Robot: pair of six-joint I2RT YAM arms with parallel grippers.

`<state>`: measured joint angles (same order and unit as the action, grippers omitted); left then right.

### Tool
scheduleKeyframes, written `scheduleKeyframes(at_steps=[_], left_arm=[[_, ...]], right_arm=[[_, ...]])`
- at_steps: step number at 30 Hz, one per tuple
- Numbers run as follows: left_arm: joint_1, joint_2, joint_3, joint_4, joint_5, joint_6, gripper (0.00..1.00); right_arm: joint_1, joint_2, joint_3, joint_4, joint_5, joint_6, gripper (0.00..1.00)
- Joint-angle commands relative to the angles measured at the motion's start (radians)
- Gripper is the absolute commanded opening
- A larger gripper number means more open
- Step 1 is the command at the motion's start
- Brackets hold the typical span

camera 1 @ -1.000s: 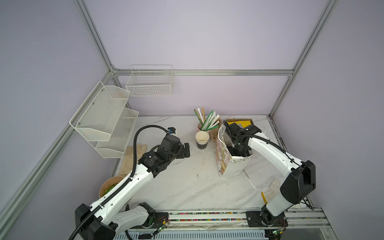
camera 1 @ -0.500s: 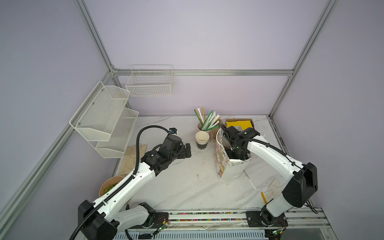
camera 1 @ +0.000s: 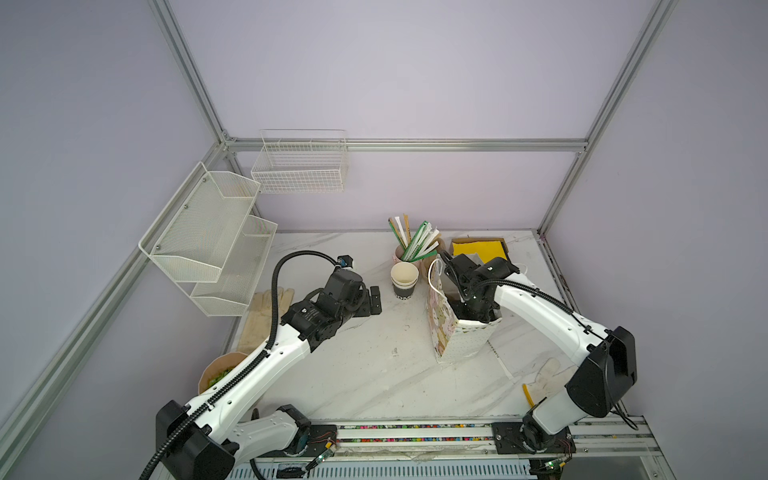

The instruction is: Pack the takeout coffee

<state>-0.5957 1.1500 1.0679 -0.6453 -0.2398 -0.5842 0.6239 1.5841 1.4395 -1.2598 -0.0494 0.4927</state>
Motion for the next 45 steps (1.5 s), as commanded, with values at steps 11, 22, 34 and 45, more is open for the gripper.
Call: scheduleKeyframes(at_steps=[11,22,34,45], left_arm=[[0.010,-0.029,0.064,0.059,0.025,-0.004,1.00],[0.013,-0.028,0.061,0.061,0.025,0.000,1.00],[0.014,-0.027,0.063,0.062,0.026,0.003,1.00],[0.014,-0.024,0.060,0.064,0.035,0.002,1.00]], right_arm=[[0.011,0.028,0.006,-0.005,-0.027,-0.013,0.59],[-0.021,0.074,0.092,-0.027,-0.020,-0.033,0.58],[-0.051,0.113,0.185,-0.047,-0.037,-0.054,0.58],[-0.056,0.199,0.267,-0.063,-0.022,-0.056,0.58]])
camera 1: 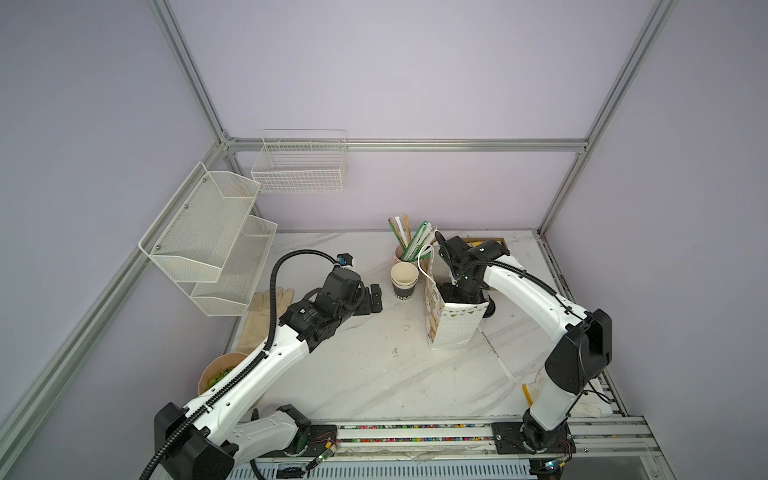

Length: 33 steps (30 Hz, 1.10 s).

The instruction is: Pack the takeout coffee

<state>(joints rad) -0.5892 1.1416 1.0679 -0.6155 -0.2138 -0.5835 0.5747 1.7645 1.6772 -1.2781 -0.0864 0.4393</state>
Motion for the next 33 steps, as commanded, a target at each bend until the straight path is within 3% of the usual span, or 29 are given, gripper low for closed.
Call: scheduleKeyframes(at_steps=[1,17,33], left_arm=[[0.008,-0.016,0.060,0.034,0.009,0.002,1.00],[0.008,-0.017,0.060,0.036,0.011,0.004,1.00],[0.009,-0.019,0.060,0.033,0.002,0.005,1.00]], right_arm=[[-0.008,0.024,0.036,-0.046,0.014,-0.002,0.58],[-0.009,0.002,0.027,-0.040,0.037,0.019,0.56],[0.009,-0.081,-0.143,0.121,0.023,0.035,0.56]])
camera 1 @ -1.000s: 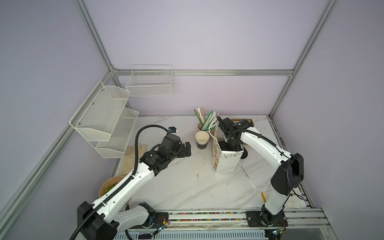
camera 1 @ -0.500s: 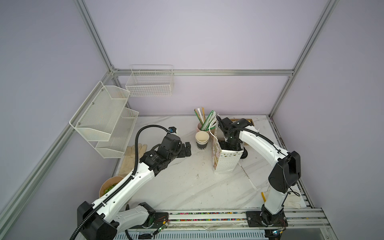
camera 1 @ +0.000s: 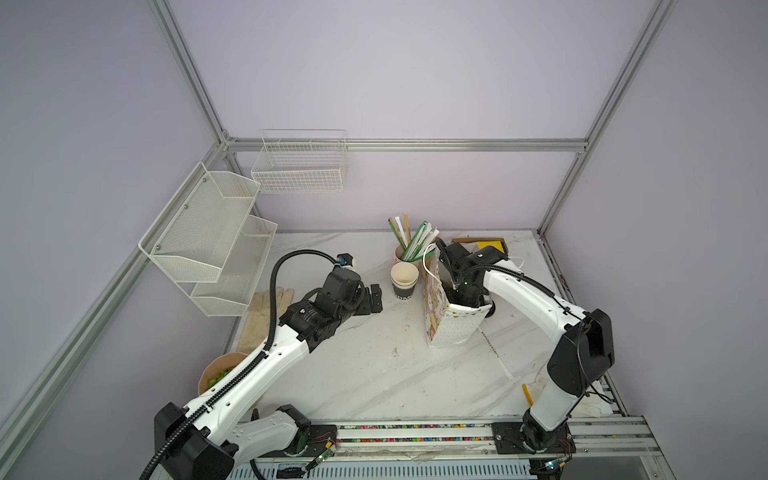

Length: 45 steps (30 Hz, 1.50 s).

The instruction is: Pack the takeout coffee

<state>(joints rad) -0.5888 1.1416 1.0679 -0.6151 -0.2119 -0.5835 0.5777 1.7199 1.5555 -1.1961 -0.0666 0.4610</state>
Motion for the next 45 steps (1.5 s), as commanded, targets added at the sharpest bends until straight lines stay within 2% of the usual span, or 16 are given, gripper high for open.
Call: scheduleKeyframes(at_steps=[1,35,45], left_arm=[[0.009,-0.019,0.060,0.032,0.001,0.004,1.00],[0.008,-0.019,0.060,0.030,0.003,0.002,1.00],[0.009,-0.019,0.060,0.031,0.005,0.004,1.00]], right_arm=[[0.006,-0.036,-0.027,0.048,0.001,0.015,0.56],[0.042,0.056,-0.131,0.121,-0.012,0.074,0.56],[0.042,0.075,-0.192,0.125,-0.041,0.050,0.56]])
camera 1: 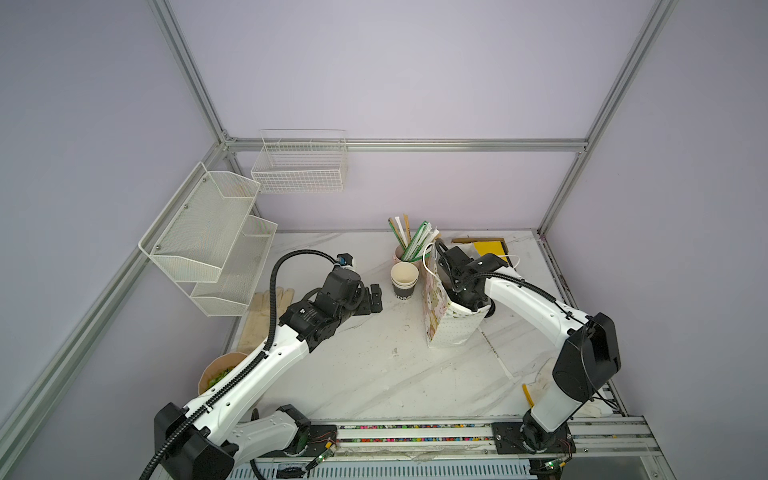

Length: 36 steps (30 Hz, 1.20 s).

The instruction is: Pack the takeout coffee

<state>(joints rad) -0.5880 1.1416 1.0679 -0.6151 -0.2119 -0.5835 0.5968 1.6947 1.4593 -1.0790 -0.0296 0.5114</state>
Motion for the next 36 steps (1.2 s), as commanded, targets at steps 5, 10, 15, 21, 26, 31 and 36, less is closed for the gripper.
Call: scheduleKeyframes(at_steps=[5,10,15,21,26,31,36], left_arm=[[0.009,-0.017,0.061,0.031,0.006,0.003,1.00],[0.010,-0.017,0.060,0.031,0.007,0.003,1.00],[0.011,-0.019,0.061,0.032,0.008,0.005,1.00],[0.011,-0.019,0.061,0.032,0.005,0.006,1.00],[0.011,-0.019,0.061,0.031,0.008,0.005,1.00],[0.010,-0.019,0.062,0.031,0.007,0.005,1.00],[0.010,-0.019,0.061,0.031,0.007,0.005,1.00]], right_arm=[[0.023,0.118,-0.110,-0.005,-0.075,-0.019,0.56],[0.023,0.139,-0.110,-0.016,-0.073,-0.030,0.56],[0.023,0.160,-0.123,-0.017,-0.069,-0.040,0.56],[0.023,0.176,-0.152,0.010,-0.078,-0.044,0.56],[0.023,0.184,-0.179,0.023,-0.082,-0.051,0.56],[0.024,0.199,-0.201,0.036,-0.089,-0.060,0.56],[0.024,0.203,-0.216,0.048,-0.089,-0.063,0.57]])
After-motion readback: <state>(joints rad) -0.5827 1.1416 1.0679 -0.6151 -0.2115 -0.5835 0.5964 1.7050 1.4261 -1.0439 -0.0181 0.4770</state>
